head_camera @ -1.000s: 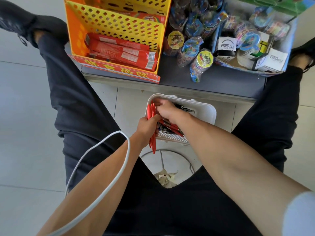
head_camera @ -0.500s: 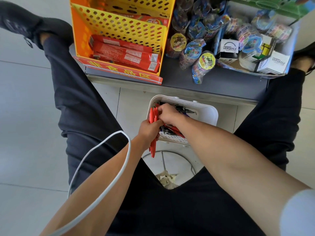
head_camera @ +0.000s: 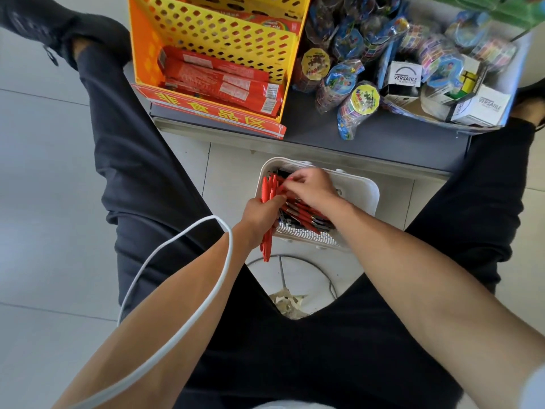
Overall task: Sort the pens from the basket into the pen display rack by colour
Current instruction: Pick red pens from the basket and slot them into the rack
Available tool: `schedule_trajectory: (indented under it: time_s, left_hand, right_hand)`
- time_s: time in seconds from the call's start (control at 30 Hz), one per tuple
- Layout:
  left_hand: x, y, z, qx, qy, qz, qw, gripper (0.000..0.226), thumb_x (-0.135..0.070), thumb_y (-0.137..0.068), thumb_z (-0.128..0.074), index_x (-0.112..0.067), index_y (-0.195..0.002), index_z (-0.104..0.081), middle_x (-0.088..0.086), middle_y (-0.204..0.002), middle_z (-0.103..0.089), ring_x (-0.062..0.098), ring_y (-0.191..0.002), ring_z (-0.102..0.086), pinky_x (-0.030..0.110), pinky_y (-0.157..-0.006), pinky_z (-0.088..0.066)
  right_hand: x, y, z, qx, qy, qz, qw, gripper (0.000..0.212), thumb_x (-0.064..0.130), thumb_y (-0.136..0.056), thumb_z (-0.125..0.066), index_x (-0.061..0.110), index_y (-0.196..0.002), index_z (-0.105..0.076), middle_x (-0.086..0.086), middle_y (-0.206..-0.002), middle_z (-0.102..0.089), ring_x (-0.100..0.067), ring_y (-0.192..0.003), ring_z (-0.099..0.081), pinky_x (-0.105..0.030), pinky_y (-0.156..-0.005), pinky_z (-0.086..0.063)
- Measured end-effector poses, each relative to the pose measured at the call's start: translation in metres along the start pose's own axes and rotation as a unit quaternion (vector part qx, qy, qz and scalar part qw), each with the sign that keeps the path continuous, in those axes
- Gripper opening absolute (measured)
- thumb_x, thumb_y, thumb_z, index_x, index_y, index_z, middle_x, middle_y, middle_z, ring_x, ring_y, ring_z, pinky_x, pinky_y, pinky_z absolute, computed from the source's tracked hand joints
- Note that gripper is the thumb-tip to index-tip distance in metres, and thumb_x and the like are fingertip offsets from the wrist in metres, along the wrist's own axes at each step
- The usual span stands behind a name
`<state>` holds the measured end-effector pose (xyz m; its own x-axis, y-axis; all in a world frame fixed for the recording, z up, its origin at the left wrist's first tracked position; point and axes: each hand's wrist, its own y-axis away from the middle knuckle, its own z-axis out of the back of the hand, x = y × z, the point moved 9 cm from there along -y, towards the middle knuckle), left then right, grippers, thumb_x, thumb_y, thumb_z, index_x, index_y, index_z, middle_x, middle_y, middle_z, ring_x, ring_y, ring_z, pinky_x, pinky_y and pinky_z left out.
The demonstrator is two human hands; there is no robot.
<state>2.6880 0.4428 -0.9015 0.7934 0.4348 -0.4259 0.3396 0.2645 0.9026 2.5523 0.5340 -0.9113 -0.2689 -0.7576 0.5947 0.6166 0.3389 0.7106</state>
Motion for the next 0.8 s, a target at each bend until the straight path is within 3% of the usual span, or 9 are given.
schedule_trajectory:
  time_s: [0.07, 0.2, 0.33, 0.47, 0.53, 0.6, 0.67, 0.73, 0.8]
  left_hand:
    - [0.0, 0.0, -0.001, 0.001, 0.007, 0.006, 1.0, 0.027, -0.028, -0.094, -0.066, -0.01, -0.077, -0.055, 0.002, -0.057, -0.047, 0.014, -0.043, -0.044, 0.025, -0.045, -0.039]
    - [-0.002, 0.004, -0.007, 0.009, 0.014, 0.009, 1.0, 0.028, -0.035, -0.095, -0.066, -0.011, -0.085, -0.058, 0.0, -0.058, -0.047, 0.011, -0.044, -0.044, 0.024, -0.044, -0.041]
    - [-0.005, 0.01, -0.019, 0.022, 0.039, 0.005, 0.999, 0.032, -0.041, -0.094, -0.068, -0.012, -0.085, -0.061, 0.001, -0.06, -0.053, 0.012, -0.046, -0.045, 0.025, -0.047, -0.041]
    - [-0.006, 0.012, -0.015, -0.019, 0.046, -0.016, 0.999, 0.024, -0.033, -0.09, -0.072, -0.01, -0.09, -0.063, 0.004, -0.065, -0.055, 0.013, -0.047, -0.047, 0.027, -0.049, -0.045]
    - [-0.004, 0.013, -0.013, -0.019, 0.039, -0.014, 0.999, 0.017, -0.025, -0.089, -0.07, -0.01, -0.093, -0.063, 0.006, -0.071, -0.055, 0.013, -0.052, -0.048, 0.027, -0.053, -0.046]
    - [-0.002, 0.013, -0.011, -0.019, 0.027, -0.014, 0.999, 0.01, -0.019, -0.089, -0.065, -0.01, -0.093, -0.062, 0.005, -0.071, -0.057, 0.015, -0.058, -0.053, 0.028, -0.058, -0.05]
    - [-0.001, 0.012, -0.012, -0.012, 0.03, -0.017, 0.999, 0.011, -0.012, -0.087, -0.062, -0.009, -0.097, -0.061, 0.005, -0.07, -0.059, 0.018, -0.065, -0.057, 0.032, -0.064, -0.054]
    - [0.0, 0.013, -0.016, 0.015, 0.022, -0.012, 1.0, 0.014, -0.006, -0.083, -0.059, -0.005, -0.096, -0.06, 0.008, -0.071, -0.061, 0.019, -0.063, -0.058, 0.03, -0.06, -0.054]
    - [0.002, 0.015, -0.018, 0.031, 0.028, 0.001, 0.999, 0.014, -0.002, -0.082, -0.059, -0.002, -0.095, -0.062, 0.014, -0.076, -0.063, 0.02, -0.061, -0.061, 0.027, -0.056, -0.054]
  right_hand:
    - [-0.019, 0.012, 0.026, -0.022, -0.126, -0.035, 0.991, 0.008, 0.01, -0.084, -0.074, 0.017, -0.08, -0.075, -0.008, -0.076, -0.076, -0.016, -0.071, -0.075, -0.025, -0.072, -0.061]
    - [-0.051, 0.047, 0.055, -0.001, -0.34, -0.1, 0.935, 0.007, -0.006, -0.091, -0.065, -0.003, -0.097, -0.066, -0.017, -0.08, -0.075, -0.02, -0.07, -0.076, -0.024, -0.069, -0.063]
    - [-0.058, 0.071, 0.043, 0.106, -0.431, -0.131, 0.887, 0.011, -0.01, -0.091, -0.061, 0.0, -0.095, -0.065, -0.018, -0.085, -0.076, -0.024, -0.076, -0.077, -0.025, -0.069, -0.063]
    - [-0.058, 0.087, 0.013, 0.234, -0.327, -0.134, 0.906, 0.017, -0.008, -0.086, -0.069, 0.004, -0.098, -0.068, -0.019, -0.096, -0.075, -0.026, -0.084, -0.076, -0.029, -0.078, -0.063]
    - [-0.07, 0.091, 0.003, 0.258, -0.265, -0.139, 0.919, 0.015, 0.001, -0.086, -0.074, 0.006, -0.101, -0.073, -0.016, -0.097, -0.076, -0.022, -0.084, -0.075, -0.026, -0.076, -0.062]
    - [-0.08, 0.089, 0.003, 0.231, -0.183, -0.129, 0.947, 0.015, 0.013, -0.091, -0.073, 0.009, -0.105, -0.075, -0.011, -0.1, -0.077, -0.018, -0.085, -0.073, -0.023, -0.072, -0.058]
    - [-0.09, 0.074, 0.013, 0.159, -0.024, -0.078, 0.984, 0.019, 0.017, -0.096, -0.067, 0.014, -0.113, -0.073, 0.001, -0.111, -0.072, -0.014, -0.098, -0.065, -0.024, -0.083, -0.052]
    - [-0.095, 0.061, 0.018, 0.108, 0.12, -0.033, 0.986, 0.023, 0.017, -0.098, -0.06, 0.016, -0.117, -0.072, 0.009, -0.114, -0.06, -0.01, -0.108, -0.053, -0.026, -0.097, -0.044]
    - [-0.097, 0.053, 0.013, 0.106, 0.201, -0.001, 0.974, 0.023, 0.019, -0.097, -0.057, 0.018, -0.117, -0.069, 0.006, -0.119, -0.061, -0.016, -0.118, -0.053, -0.028, -0.102, -0.042]
